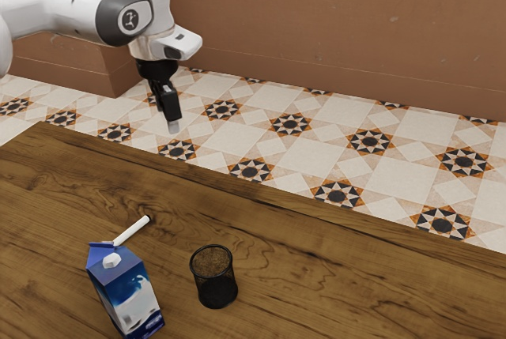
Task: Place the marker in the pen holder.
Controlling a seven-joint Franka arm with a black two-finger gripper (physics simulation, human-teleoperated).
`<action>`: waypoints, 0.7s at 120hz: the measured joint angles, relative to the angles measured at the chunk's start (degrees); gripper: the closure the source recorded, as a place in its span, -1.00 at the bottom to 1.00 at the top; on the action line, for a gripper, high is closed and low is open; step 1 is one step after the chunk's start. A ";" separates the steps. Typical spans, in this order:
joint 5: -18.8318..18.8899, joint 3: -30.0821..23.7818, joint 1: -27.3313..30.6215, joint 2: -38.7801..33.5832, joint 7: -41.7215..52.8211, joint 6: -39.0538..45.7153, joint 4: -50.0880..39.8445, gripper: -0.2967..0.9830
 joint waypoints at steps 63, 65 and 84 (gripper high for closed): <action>1.90 0.77 6.68 -8.66 -6.88 3.01 -15.82 -0.54; 2.38 0.77 7.12 -9.02 -7.26 3.96 -17.38 -0.54; 4.18 1.81 8.00 -8.38 -11.27 16.49 -26.78 -0.54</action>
